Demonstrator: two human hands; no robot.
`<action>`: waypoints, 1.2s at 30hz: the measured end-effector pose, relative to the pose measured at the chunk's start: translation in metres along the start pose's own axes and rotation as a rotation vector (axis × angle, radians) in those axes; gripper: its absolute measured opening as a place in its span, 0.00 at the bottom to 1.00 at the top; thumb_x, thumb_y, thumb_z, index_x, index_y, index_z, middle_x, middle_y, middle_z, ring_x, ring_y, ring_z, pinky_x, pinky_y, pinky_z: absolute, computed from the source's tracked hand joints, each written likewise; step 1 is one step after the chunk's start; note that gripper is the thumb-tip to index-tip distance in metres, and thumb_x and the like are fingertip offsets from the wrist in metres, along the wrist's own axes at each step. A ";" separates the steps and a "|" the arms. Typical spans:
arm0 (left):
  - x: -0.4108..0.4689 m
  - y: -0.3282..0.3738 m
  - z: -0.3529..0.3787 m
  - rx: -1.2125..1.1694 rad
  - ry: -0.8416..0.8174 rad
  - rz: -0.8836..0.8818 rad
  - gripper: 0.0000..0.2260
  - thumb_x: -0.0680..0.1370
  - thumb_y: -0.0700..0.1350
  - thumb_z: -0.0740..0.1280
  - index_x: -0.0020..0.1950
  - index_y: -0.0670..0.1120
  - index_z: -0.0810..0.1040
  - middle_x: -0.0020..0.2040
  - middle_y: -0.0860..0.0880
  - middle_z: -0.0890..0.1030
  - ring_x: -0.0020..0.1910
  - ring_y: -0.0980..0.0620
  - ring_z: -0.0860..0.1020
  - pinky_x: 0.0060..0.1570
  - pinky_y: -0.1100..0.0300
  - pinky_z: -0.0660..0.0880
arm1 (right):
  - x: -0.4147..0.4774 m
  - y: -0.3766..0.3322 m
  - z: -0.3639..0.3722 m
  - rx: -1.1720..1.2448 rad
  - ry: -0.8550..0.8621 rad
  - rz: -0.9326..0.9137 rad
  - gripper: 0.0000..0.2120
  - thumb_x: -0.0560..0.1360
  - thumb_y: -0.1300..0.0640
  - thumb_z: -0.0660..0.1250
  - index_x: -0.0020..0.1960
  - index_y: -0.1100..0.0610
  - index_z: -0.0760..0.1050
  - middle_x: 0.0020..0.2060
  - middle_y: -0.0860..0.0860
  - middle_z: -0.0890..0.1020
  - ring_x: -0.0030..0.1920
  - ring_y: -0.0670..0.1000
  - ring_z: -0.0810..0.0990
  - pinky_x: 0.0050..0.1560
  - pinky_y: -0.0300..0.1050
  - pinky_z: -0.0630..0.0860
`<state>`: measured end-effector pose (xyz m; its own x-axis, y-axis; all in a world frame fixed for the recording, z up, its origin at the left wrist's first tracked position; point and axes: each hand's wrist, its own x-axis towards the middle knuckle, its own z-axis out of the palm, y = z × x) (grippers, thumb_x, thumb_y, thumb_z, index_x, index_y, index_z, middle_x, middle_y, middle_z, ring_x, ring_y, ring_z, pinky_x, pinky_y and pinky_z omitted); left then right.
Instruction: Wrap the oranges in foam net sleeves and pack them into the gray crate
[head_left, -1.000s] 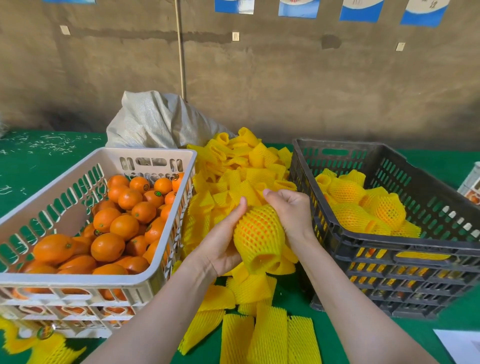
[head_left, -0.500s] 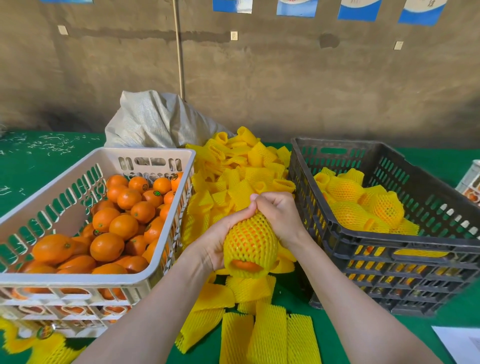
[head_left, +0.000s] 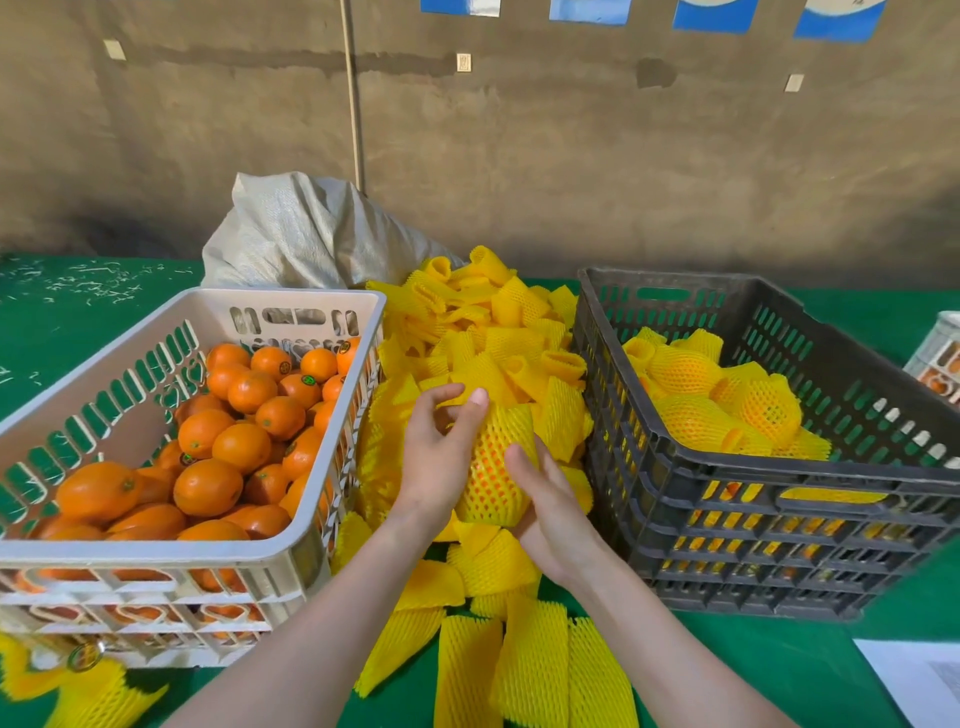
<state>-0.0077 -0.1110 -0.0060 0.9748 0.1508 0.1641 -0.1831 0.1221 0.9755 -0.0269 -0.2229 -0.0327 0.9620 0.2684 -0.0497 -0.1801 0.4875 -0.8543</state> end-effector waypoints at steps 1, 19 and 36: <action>-0.001 0.000 0.001 -0.030 0.024 -0.001 0.17 0.74 0.55 0.64 0.57 0.46 0.75 0.47 0.54 0.78 0.44 0.64 0.79 0.39 0.70 0.75 | -0.002 0.000 0.000 -0.009 -0.016 -0.016 0.48 0.48 0.43 0.83 0.64 0.48 0.69 0.58 0.51 0.80 0.58 0.52 0.79 0.54 0.48 0.79; -0.006 0.009 0.015 -0.038 0.010 -0.240 0.21 0.76 0.50 0.68 0.68 0.50 0.70 0.61 0.52 0.73 0.58 0.51 0.73 0.52 0.58 0.73 | -0.006 -0.003 0.003 -0.604 0.222 -0.337 0.41 0.68 0.39 0.69 0.74 0.44 0.52 0.71 0.36 0.61 0.68 0.38 0.61 0.63 0.34 0.65; 0.000 0.021 0.071 -0.304 -0.185 -0.198 0.17 0.84 0.51 0.51 0.67 0.48 0.72 0.60 0.46 0.80 0.57 0.49 0.79 0.54 0.52 0.77 | -0.004 -0.086 -0.028 -0.831 0.296 -0.725 0.32 0.66 0.51 0.72 0.67 0.44 0.62 0.65 0.45 0.69 0.66 0.44 0.68 0.64 0.43 0.71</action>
<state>-0.0027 -0.1782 0.0252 0.9964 -0.0806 0.0277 0.0087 0.4196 0.9077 -0.0099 -0.2892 0.0262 0.8145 -0.1123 0.5692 0.5229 -0.2826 -0.8041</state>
